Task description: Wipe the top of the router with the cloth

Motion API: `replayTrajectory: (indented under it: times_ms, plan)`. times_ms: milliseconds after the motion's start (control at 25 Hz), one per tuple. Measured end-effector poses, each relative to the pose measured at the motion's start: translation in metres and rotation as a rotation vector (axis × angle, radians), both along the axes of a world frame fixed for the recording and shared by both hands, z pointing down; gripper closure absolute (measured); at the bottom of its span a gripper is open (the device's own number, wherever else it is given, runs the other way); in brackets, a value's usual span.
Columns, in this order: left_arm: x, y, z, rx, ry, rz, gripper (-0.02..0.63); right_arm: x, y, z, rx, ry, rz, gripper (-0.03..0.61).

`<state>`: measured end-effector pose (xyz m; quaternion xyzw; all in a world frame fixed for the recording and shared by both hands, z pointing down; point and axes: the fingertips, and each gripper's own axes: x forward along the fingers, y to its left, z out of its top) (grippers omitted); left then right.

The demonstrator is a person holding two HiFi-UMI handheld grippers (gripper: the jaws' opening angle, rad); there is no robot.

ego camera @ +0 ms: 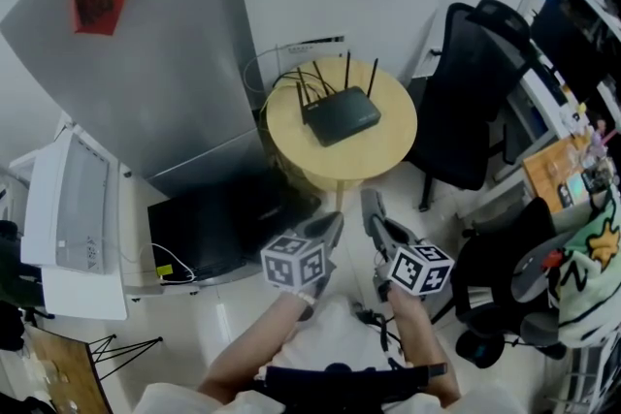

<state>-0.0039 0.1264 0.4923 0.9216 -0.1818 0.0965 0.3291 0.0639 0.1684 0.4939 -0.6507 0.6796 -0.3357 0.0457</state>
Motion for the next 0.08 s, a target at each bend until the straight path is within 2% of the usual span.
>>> replayTrajectory:
  times_ms: [80]
  plan:
    - [0.0030,0.0014,0.0008,-0.008,0.007,0.000,0.615,0.0013,0.0019,0.0010,-0.005,-0.002,0.001,0.543]
